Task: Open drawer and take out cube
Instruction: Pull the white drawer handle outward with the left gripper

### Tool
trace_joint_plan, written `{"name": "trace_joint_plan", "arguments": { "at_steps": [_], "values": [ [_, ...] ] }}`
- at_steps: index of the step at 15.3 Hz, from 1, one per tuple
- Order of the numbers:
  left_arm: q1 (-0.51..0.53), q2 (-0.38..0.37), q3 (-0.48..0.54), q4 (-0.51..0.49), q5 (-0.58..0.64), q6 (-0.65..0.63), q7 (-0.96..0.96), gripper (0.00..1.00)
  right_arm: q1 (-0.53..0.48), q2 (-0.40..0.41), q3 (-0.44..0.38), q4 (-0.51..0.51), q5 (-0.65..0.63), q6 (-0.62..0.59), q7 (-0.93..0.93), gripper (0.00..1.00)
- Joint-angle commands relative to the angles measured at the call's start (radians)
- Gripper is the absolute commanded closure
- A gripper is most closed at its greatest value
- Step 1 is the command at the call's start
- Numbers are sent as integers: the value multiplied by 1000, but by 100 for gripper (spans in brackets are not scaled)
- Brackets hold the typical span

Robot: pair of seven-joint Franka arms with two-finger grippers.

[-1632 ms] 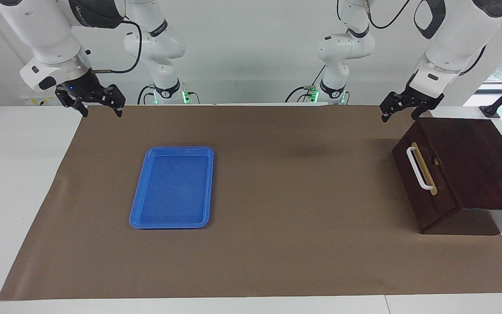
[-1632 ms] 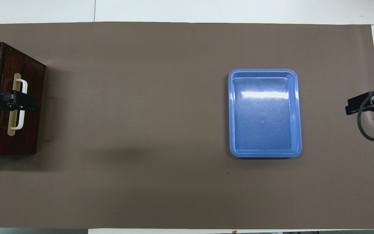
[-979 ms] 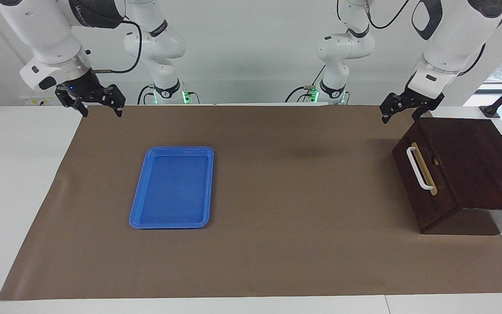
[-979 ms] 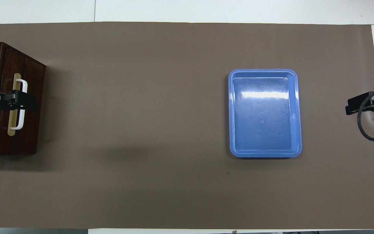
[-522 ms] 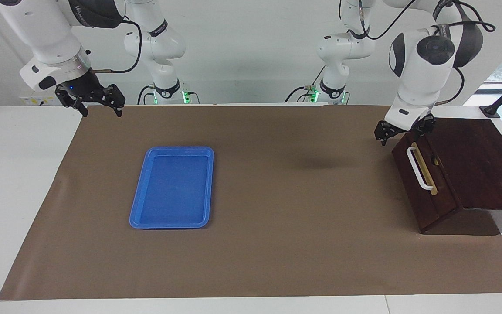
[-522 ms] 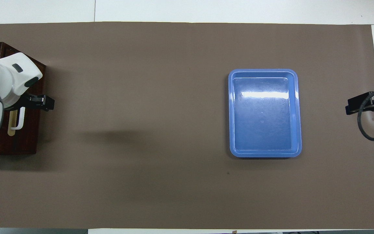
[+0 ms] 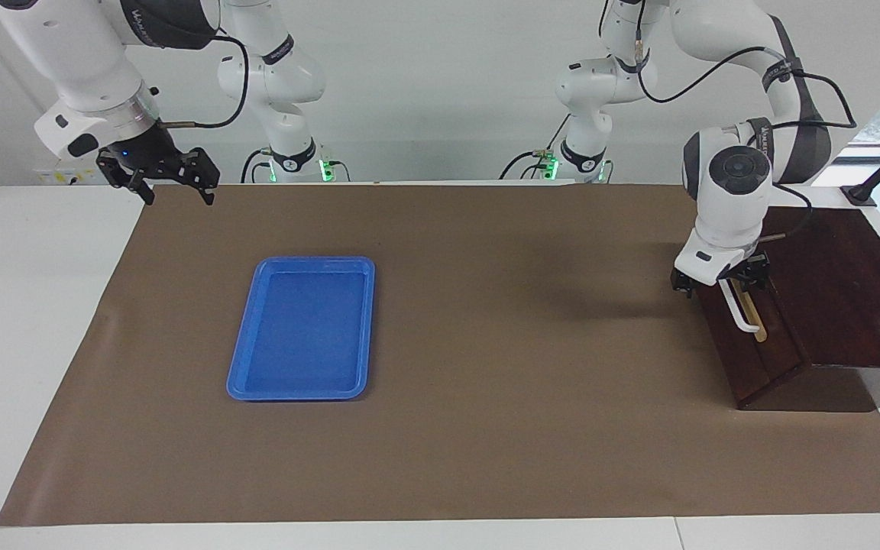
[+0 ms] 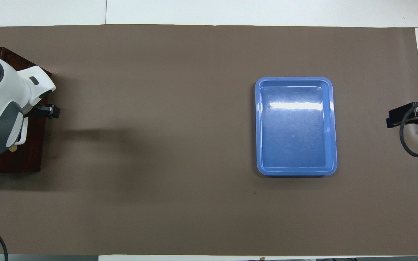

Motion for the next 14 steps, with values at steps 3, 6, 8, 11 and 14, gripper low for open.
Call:
{"name": "trace_joint_plan", "arguments": {
  "at_steps": [3, 6, 8, 11, 14],
  "values": [
    [29, -20, 0, -74, 23, 92, -7, 0, -16, -2, 10, 5, 6, 2, -20, 0],
    [28, -26, -2, -98, 23, 107, -7, 0, -16, -2, 10, 5, 6, 2, -22, 0],
    [20, -30, -2, -117, 23, 123, -7, 0, -15, -4, 10, 2, 6, 0, -23, 0],
    [-1, -32, -5, -118, 23, 113, -7, 0, -9, -5, 10, -1, 6, 2, -22, 0],
    [-30, -34, -5, -117, 23, 103, -12, 0, -6, -5, 10, -3, 6, 7, -20, 0]
  ]
}}
